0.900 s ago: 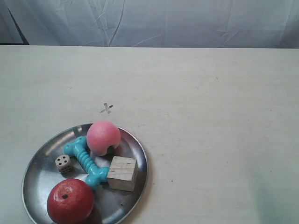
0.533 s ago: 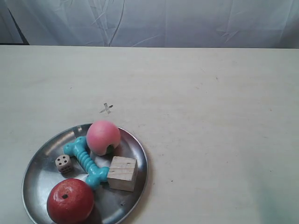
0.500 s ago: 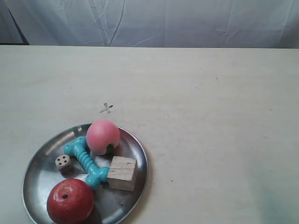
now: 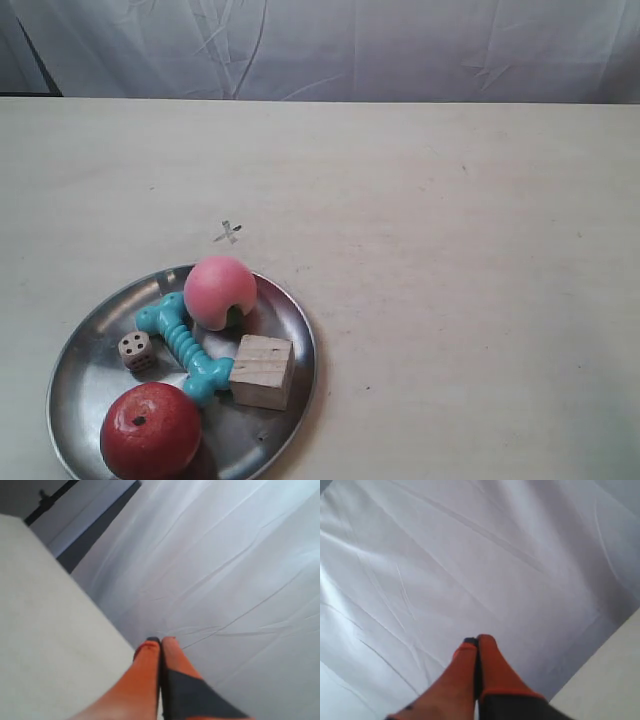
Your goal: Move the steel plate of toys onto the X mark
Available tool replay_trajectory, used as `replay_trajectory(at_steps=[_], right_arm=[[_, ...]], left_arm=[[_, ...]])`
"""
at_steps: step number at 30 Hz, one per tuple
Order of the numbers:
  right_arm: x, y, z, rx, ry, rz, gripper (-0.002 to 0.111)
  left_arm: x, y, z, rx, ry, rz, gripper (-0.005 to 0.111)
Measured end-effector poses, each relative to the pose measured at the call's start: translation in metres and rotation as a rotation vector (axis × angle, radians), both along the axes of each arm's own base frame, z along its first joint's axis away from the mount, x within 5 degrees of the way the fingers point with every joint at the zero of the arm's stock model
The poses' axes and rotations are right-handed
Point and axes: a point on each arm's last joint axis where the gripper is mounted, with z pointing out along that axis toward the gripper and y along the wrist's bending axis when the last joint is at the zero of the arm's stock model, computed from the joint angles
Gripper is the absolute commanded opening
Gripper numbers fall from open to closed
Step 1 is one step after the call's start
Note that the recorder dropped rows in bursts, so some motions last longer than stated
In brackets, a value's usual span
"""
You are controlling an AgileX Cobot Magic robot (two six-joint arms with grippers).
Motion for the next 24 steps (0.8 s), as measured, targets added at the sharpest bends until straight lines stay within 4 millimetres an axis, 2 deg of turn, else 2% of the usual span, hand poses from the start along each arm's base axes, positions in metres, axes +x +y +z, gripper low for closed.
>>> replay_trajectory(at_steps=[3, 7, 10, 12, 17, 21, 24], right_arm=[[0.002, 0.003, -0.006, 0.211, -0.004, 0.085, -0.001], [0.006, 0.013, -0.017, 0.288, 0.121, 0.201, -0.001], [0.007, 0.015, -0.019, 0.311, 0.141, 0.223, -0.001], [0.007, 0.016, -0.02, 0.363, 0.133, 0.239, -0.001], [0.004, 0.02, -0.001, 0.435, 0.083, 0.298, -0.001], [0.0, 0.019, 0.019, 0.367, 0.032, 0.283, -0.001], [0.005, 0.019, 0.028, 0.271, 0.093, 0.265, -0.001]], left_arm=[[-0.001, -0.003, 0.011, 0.027, -0.115, -0.025, 0.0], [-0.005, -0.011, 0.026, 0.223, -0.277, -0.08, 0.0], [-0.006, -0.017, 0.032, 0.396, -0.288, -0.104, 0.0], [-0.006, -0.017, 0.035, 0.439, -0.25, -0.1, 0.0], [-0.007, -0.012, 0.049, 0.474, -0.174, -0.065, 0.0], [-0.008, -0.012, 0.076, 0.534, -0.189, -0.044, 0.0], [-0.008, -0.01, 0.094, 0.592, -0.19, -0.02, 0.0]])
